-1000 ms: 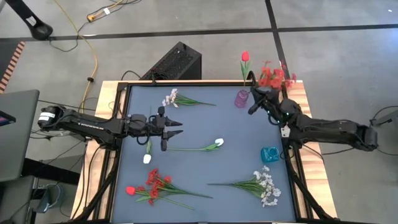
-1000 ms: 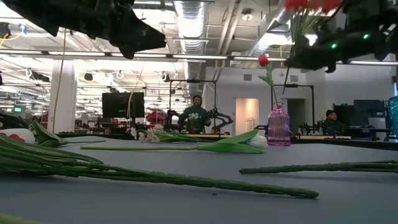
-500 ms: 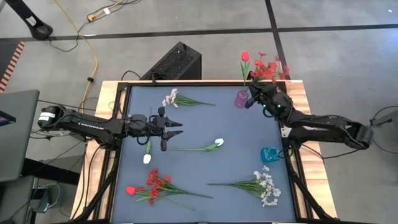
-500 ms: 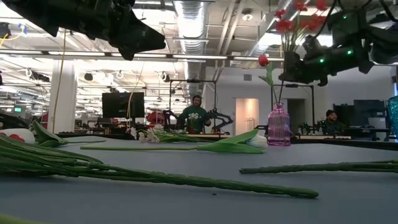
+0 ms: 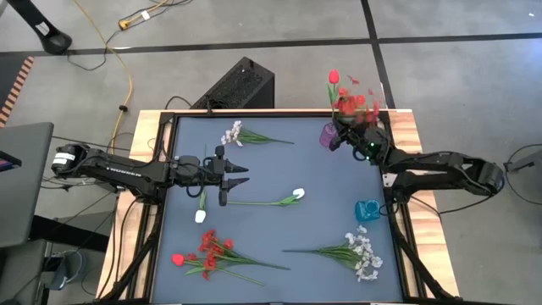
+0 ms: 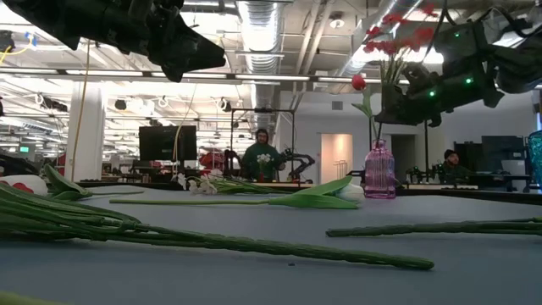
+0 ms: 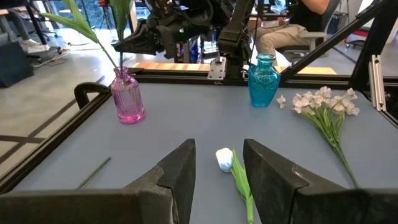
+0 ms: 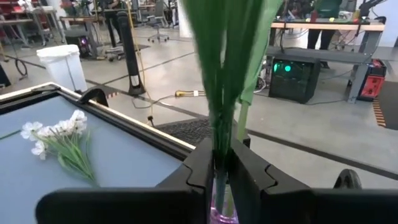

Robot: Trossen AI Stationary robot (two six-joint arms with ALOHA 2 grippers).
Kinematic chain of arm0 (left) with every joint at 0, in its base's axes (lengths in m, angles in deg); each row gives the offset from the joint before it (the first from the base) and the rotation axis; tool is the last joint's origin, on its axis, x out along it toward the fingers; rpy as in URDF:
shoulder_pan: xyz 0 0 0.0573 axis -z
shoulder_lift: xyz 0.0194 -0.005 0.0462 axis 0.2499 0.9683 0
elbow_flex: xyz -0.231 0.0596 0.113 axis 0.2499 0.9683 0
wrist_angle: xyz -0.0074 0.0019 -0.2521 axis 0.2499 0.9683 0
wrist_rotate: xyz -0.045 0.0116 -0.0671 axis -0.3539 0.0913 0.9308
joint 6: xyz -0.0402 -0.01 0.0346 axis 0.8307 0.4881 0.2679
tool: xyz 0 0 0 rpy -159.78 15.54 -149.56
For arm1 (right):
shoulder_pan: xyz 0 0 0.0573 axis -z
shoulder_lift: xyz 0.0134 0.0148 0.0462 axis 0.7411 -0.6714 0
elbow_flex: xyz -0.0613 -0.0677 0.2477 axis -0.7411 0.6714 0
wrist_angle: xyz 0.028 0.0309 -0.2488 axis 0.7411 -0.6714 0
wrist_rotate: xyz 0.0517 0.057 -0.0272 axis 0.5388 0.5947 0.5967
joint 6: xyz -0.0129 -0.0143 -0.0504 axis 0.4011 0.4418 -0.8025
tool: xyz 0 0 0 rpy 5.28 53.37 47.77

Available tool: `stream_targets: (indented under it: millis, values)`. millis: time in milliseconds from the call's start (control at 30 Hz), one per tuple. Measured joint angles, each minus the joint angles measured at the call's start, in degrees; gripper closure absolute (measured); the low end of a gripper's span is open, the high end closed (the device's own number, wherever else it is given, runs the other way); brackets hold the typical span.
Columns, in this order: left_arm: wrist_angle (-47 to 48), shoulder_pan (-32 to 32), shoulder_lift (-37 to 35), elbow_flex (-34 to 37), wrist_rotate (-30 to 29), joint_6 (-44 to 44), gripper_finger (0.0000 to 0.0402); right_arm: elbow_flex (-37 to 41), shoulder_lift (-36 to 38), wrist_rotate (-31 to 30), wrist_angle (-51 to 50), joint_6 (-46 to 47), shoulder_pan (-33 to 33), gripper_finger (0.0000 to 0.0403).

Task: Sort flowers into vase by color
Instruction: Put the top red flower into the purple vase, then put the red flower into the purple vase

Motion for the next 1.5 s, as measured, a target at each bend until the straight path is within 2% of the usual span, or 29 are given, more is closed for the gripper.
stream_targets:
  millis: [167,400,600,867,1100,1200,1300,1500]
  values:
    - [0.3,0.0,0.0,0.0,0.0,0.1,0.0276,-1.5,0.9,0.0,-7.4,0.3,0.0,0.0306]
    - [0.9,0.0,0.0,0.0,0.4,0.1,0.0276,-11.3,1.1,0.0,-33.5,3.9,0.1,0.0242]
    - [1.0,0.0,0.0,0.0,0.9,0.4,0.0276,-21.3,1.1,1.1,-52.0,4.5,0.1,0.0196]
    - [2.9,0.0,0.0,0.0,1.4,2.1,0.0276,-34.9,1.1,11.8,-77.3,5.9,0.1,0.0179]
    - [5.6,0.0,0.0,0.0,1.4,3.5,0.0276,-40.0,1.1,23.3,-97.0,9.1,0.0,0.0182]
    - [6.7,0.0,0.0,0.0,1.4,4.3,0.0276,-40.2,1.1,27.7,-103.2,10.2,-0.8,0.0182]
    - [7.9,0.0,0.0,0.0,1.6,5.4,0.0276,-40.2,1.1,29.0,-107.3,10.6,-3.7,0.0182]
    - [15.7,0.2,0.0,0.0,3.7,10.7,0.0276,-40.2,1.1,30.1,-105.0,14.9,-14.9,0.0182]
